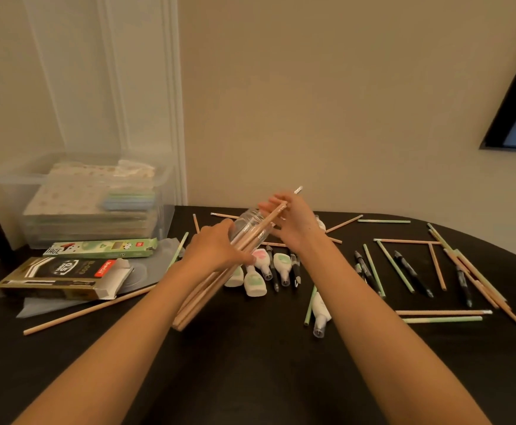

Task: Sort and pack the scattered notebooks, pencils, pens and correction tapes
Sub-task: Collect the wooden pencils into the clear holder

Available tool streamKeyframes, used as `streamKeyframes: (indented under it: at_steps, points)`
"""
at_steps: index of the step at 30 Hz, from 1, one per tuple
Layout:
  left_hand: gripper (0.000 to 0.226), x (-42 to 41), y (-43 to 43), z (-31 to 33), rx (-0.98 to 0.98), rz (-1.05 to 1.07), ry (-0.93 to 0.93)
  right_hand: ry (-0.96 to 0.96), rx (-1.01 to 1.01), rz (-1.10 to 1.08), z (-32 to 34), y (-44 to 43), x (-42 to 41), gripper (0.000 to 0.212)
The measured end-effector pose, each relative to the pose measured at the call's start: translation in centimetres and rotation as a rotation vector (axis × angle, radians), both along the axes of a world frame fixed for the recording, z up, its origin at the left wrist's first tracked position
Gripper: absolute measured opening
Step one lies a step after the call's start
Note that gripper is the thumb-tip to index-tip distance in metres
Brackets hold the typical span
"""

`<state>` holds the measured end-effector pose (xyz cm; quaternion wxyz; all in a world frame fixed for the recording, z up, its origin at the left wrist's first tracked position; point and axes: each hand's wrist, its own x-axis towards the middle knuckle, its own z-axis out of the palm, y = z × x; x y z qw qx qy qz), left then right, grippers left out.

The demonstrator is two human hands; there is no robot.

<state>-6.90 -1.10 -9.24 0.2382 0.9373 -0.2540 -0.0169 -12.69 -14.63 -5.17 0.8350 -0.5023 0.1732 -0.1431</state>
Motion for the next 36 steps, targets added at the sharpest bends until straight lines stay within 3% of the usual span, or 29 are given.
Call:
streamKeyframes:
  at_steps: [3,5,9,12,16,18,20,21,23,25,27,31,36]
  points:
    - [0.076,0.3,0.2,0.2,-0.013,0.019,0.006,-0.037,0.075,-0.049,-0.6,0.1,0.7,0.024]
    - [0.075,0.6,0.4,0.4,-0.005,0.019,-0.004,0.033,-0.033,-0.035,-1.2,0.6,1.3,0.026]
    - [0.071,1.5,0.9,0.5,0.008,0.037,-0.018,0.169,-0.288,0.133,-1.6,1.4,2.5,0.01]
    - [0.076,2.2,1.1,0.4,-0.012,0.09,0.007,0.081,-0.258,0.152,-1.6,1.2,3.1,0.017]
    - [0.071,3.6,1.3,0.6,-0.011,0.131,0.0,0.075,-0.407,0.233,-1.6,0.7,3.9,0.028]
    - [0.071,4.4,1.3,0.5,-0.002,0.143,0.002,0.041,-0.374,0.305,-1.6,-0.1,4.5,0.037]
    - [0.074,5.4,1.4,0.4,-0.003,0.187,0.008,0.016,-0.323,0.218,-1.7,-1.1,5.6,0.036]
    - [0.075,5.8,1.4,0.4,0.001,0.211,0.014,0.048,-0.386,0.125,-2.0,-1.7,6.3,0.033]
    - [0.077,6.9,1.4,0.2,0.027,0.251,0.022,0.188,-0.782,0.021,-3.1,-2.7,7.8,0.028]
    - [0.079,7.9,1.5,0.1,0.07,0.289,0.008,0.283,-1.289,0.16,-4.6,-3.4,8.7,0.026]
    - [0.08,8.6,1.6,0.1,0.096,0.318,-0.003,0.356,-1.642,0.364,-6.3,-3.8,9.3,0.027]
    - [0.078,10.2,1.4,0.0,0.094,0.347,-0.02,0.402,-1.945,0.462,-7.7,-4.0,10.4,0.025]
    - [0.075,11.1,1.3,-0.3,0.101,0.364,-0.051,0.238,-2.156,0.592,-7.3,-4.6,11.0,0.014]
